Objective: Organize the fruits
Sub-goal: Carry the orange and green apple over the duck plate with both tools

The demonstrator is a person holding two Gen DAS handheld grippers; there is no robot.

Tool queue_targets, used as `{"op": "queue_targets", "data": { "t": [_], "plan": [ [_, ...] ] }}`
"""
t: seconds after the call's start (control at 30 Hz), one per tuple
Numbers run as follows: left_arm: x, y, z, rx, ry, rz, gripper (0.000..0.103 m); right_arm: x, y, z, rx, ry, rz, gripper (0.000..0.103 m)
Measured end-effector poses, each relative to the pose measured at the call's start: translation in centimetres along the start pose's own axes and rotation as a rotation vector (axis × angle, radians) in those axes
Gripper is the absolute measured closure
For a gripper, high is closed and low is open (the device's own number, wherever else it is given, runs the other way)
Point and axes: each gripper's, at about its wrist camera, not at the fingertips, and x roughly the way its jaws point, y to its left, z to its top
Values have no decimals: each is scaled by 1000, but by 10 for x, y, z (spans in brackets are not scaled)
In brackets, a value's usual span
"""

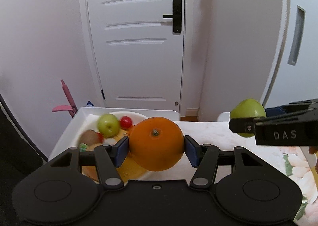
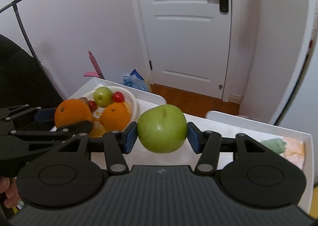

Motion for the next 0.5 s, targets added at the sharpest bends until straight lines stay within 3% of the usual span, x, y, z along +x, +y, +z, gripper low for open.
{"op": "queue_targets", "data": {
  "t": [0.5],
  "plan": [
    [51, 82, 18, 85, 43, -71, 40, 48, 66, 3, 92, 52, -71, 34]
  ]
}}
